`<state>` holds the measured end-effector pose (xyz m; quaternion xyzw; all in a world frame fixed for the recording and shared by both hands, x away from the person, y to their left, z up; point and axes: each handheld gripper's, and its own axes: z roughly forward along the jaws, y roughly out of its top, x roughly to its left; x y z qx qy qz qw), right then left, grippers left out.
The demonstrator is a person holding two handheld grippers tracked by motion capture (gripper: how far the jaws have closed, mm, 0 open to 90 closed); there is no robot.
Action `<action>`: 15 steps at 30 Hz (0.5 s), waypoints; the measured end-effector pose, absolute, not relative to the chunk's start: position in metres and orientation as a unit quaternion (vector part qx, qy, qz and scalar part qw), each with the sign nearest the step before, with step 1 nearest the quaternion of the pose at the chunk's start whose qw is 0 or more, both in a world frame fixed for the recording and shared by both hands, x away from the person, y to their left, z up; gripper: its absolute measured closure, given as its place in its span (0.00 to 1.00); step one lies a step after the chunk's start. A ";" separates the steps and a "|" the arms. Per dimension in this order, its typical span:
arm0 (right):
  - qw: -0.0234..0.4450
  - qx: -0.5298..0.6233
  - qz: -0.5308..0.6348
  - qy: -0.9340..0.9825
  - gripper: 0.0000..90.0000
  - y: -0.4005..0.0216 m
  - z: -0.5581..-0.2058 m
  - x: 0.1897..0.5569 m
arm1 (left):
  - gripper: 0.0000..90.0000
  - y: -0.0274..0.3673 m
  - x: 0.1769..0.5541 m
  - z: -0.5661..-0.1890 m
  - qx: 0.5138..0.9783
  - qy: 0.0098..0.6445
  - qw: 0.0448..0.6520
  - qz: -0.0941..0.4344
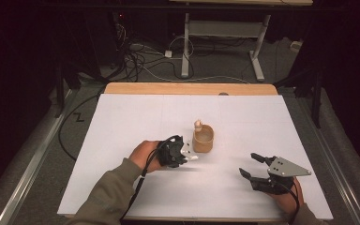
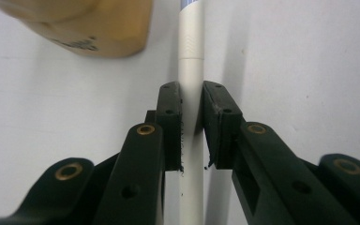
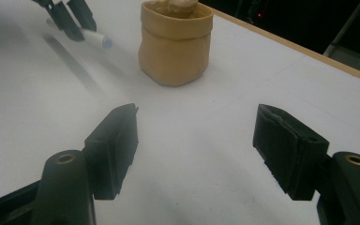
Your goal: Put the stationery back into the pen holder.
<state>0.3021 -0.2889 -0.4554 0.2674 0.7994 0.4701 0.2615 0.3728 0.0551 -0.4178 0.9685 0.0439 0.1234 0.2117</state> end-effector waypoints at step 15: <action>0.269 0.272 0.471 0.795 0.35 -0.289 -0.454 0.302 | 0.84 0.098 0.350 -0.412 0.899 0.117 0.370 0.203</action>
